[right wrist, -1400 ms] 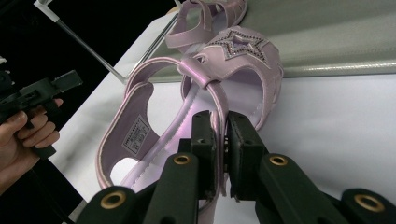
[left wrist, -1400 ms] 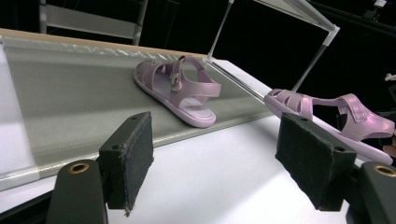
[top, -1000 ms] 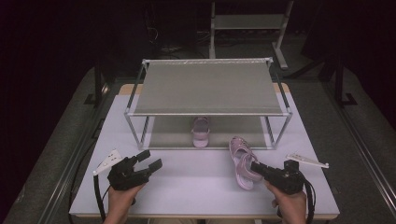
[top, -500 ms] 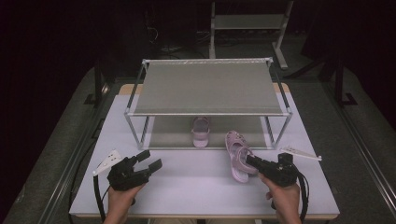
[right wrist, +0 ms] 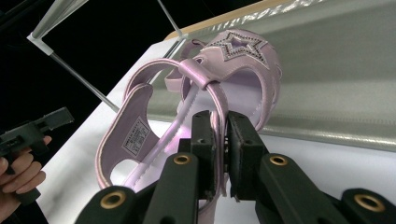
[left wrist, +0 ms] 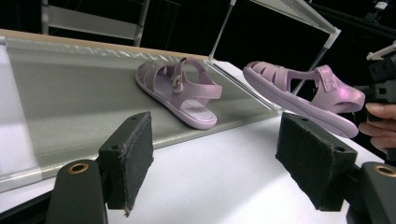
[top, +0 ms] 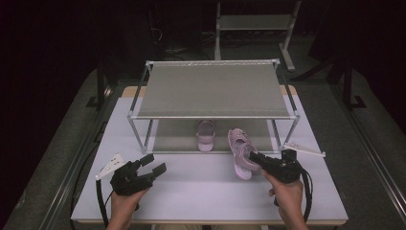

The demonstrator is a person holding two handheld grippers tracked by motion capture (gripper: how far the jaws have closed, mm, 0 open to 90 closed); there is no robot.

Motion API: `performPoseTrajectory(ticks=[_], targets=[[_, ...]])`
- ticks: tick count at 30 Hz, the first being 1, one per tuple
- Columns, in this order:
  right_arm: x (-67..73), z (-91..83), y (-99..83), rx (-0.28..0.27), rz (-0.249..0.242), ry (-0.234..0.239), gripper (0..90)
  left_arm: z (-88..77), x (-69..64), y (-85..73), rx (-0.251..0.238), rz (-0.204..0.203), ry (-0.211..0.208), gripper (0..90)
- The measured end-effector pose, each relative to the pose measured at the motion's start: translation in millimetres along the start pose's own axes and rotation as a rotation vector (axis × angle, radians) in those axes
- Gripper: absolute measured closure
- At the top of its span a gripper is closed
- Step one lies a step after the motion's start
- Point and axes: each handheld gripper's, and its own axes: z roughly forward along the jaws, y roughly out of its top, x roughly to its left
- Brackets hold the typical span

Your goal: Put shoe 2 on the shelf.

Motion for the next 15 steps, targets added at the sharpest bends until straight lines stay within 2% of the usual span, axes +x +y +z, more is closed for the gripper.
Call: performPoseTrajectory(ticks=[15], targets=[[-4.6, 25.9, 4.7, -0.022, 0.023, -0.015, 81.3, -1.5, 1.2, 0.7, -0.006, -0.005, -0.003, 26.6]])
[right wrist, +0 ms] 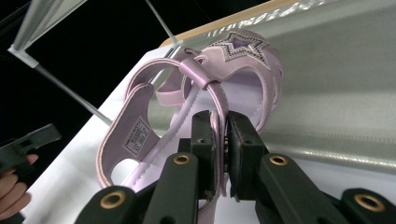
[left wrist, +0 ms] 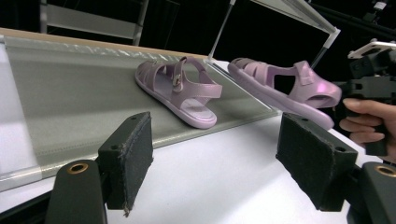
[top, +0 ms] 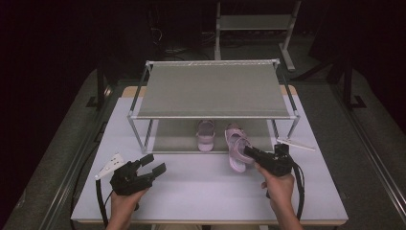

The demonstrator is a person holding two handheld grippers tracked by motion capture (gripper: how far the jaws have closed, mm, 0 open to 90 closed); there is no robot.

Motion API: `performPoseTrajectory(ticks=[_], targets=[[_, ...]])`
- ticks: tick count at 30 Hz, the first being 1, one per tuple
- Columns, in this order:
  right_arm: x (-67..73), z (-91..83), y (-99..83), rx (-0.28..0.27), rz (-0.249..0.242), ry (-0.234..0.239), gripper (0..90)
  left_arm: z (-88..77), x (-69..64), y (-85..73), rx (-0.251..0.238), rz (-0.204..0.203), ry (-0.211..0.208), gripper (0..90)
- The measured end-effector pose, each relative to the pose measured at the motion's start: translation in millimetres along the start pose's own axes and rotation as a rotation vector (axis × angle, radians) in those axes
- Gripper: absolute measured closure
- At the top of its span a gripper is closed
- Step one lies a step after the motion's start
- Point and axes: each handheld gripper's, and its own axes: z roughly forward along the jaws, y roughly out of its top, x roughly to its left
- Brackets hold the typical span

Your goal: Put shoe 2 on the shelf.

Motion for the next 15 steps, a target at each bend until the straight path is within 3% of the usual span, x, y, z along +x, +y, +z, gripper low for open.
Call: performPoseTrajectory(ticks=[15], targets=[[-3.4, 19.6, 6.3, -0.024, -0.013, -0.028, 81.3, 0.6, -0.4, 0.9, 0.003, 0.006, -0.006, 26.6]])
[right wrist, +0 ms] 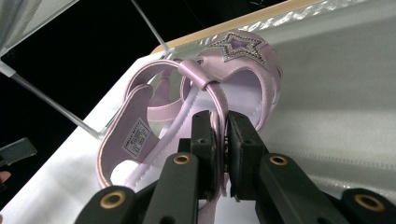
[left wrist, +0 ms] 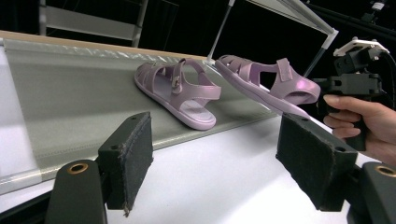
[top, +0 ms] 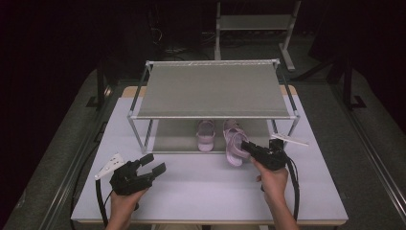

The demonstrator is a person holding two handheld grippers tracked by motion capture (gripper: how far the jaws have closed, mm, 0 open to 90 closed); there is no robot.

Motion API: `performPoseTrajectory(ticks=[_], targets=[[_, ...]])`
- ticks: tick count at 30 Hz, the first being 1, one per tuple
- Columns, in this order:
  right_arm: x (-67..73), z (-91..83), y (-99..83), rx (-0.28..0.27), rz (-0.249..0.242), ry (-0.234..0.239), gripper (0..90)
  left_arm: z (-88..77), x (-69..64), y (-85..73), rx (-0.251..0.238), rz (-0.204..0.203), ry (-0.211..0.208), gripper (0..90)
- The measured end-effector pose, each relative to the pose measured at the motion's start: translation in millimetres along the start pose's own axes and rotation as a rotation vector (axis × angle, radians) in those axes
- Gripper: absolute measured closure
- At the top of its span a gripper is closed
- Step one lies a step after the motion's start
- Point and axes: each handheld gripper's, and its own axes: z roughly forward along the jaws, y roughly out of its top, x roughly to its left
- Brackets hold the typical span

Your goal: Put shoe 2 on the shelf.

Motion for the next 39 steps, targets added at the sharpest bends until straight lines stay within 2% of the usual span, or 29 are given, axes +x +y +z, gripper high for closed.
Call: performPoseTrajectory(ticks=[15, 21, 26, 31, 34, 35, 39], targets=[[-4.9, 21.5, 4.6, -0.006, -0.002, -0.015, 81.3, 0.0, 0.0, -0.3, -0.002, -0.001, -0.002, 26.5], [-9.1, 31.5, 5.1, 0.000, -0.023, -0.043, 81.3, 0.1, 0.2, -0.6, -0.002, -0.001, 0.001, 26.5], [-8.3, 39.3, 8.6, 0.001, -0.014, -0.054, 81.3, 2.2, -0.7, -1.1, 0.002, -0.001, -0.003, 26.5], [-8.7, 48.0, 11.0, 0.000, -0.027, -0.069, 81.3, 2.9, -1.4, -1.6, 0.007, 0.001, -0.009, 26.5], [-7.8, 52.9, 12.6, 0.013, -0.026, -0.096, 81.3, 2.8, -1.2, -1.5, 0.006, -0.001, -0.009, 26.5], [-9.2, 55.4, 13.3, 0.006, -0.049, -0.103, 81.3, 2.8, -1.2, -1.5, 0.004, -0.002, -0.010, 26.5], [-8.7, 64.0, 15.2, 0.013, -0.064, -0.107, 81.3, 2.9, -1.0, -1.4, 0.004, -0.004, -0.010, 26.5]])
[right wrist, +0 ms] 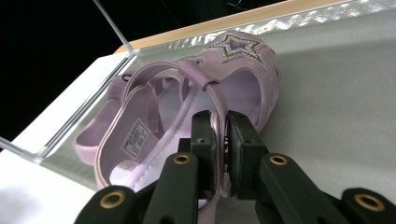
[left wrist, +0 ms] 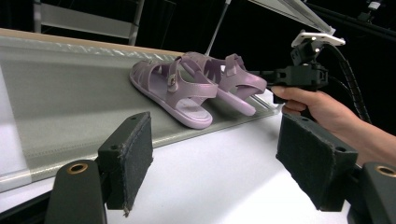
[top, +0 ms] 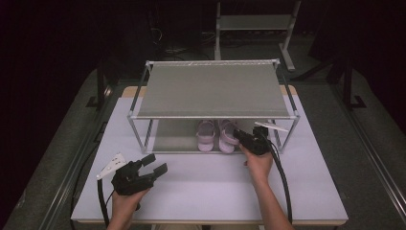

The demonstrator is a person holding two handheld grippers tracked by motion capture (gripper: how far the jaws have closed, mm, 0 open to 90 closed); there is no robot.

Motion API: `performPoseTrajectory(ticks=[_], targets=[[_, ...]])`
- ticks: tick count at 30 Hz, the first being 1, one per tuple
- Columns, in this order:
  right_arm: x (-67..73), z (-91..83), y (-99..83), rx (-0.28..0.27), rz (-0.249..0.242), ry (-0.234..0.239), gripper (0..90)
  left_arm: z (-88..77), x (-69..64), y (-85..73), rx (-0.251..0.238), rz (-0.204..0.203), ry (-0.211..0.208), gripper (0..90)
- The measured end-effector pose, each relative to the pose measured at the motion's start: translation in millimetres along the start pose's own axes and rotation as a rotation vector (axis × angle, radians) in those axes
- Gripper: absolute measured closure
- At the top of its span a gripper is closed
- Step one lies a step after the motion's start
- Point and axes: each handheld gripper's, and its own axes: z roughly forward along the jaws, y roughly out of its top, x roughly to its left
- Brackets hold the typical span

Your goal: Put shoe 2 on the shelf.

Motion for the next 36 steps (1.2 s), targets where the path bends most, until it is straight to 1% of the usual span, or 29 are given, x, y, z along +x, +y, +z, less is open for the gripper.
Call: performPoseTrajectory(ticks=[1, 2, 3, 6, 12, 14, 15, 17, 20, 21, 22, 23, 24, 27, 30, 32, 33, 36], targets=[[1.5, 2.8, 0.4, -0.004, 0.013, -0.003, 81.3, 0.0, 0.0, 0.0, 0.000, 0.000, 0.000, 26.5], [1.1, 5.1, 0.2, -0.004, 0.011, -0.004, 81.3, 0.0, 0.0, 0.0, -0.001, 0.000, 0.000, 26.5], [1.0, 6.6, -0.1, -0.005, 0.019, -0.005, 81.3, -0.2, 0.0, 0.0, -0.002, 0.000, -0.001, 26.5], [1.4, 11.9, -1.6, 0.005, 0.014, -0.021, 81.3, -0.4, 0.2, 0.0, -0.004, -0.001, -0.001, 26.5], [-0.3, 15.2, 1.1, 0.005, -0.006, -0.044, 81.2, -1.7, 0.9, 0.2, -0.003, 0.001, -0.002, 26.5], [-1.6, 16.3, 2.5, 0.008, -0.025, -0.045, 81.3, -2.1, 1.1, 0.2, -0.003, 0.001, -0.002, 26.5], [-1.3, 16.6, 2.8, 0.015, -0.025, -0.046, 81.2, -2.4, 1.3, 0.2, -0.006, -0.001, -0.002, 26.5], [-1.6, 18.8, 3.1, 0.016, -0.048, -0.059, 81.2, -2.6, 1.5, 0.4, -0.011, -0.006, 0.000, 26.5], [-0.3, 21.3, 1.6, 0.032, -0.038, -0.073, 81.2, -3.1, 1.9, 0.4, -0.012, -0.009, -0.002, 26.5], [-0.8, 23.0, 0.8, 0.026, -0.043, -0.075, 80.9, -3.1, 1.8, 0.4, -0.012, -0.009, -0.002, 26.5], [-0.9, 23.5, 0.0, 0.035, -0.041, -0.087, 80.8, -3.2, 1.8, 0.4, -0.009, -0.005, -0.002, 26.5], [-0.3, 24.7, -1.0, 0.033, -0.041, -0.086, 80.6, -3.1, 1.5, 0.4, -0.011, -0.006, -0.003, 26.5], [-0.1, 25.2, -1.3, 0.033, -0.052, -0.094, 80.4, -3.0, 1.2, 0.3, -0.012, -0.006, -0.003, 26.5], [2.3, 25.5, -1.4, 0.027, -0.030, -0.067, 79.0, -2.9, 0.5, 0.4, -0.013, -0.006, -0.005, 26.5], [-0.4, 25.2, -1.3, 0.027, -0.032, -0.079, 77.4, -2.9, 0.8, 0.3, -0.012, -0.006, -0.005, 26.5], [-0.6, 24.7, -1.1, 0.024, -0.025, -0.068, 74.9, -2.9, 0.7, 0.2, -0.010, -0.004, -0.005, 26.5], [0.9, 24.5, -0.9, 0.017, -0.008, -0.038, 73.2, -2.9, 0.7, 0.2, -0.008, -0.003, -0.006, 26.5], [3.1, 24.1, -0.5, 0.013, -0.006, -0.024, 70.5, -2.9, 0.6, 0.0, -0.006, -0.001, -0.008, 26.5]])
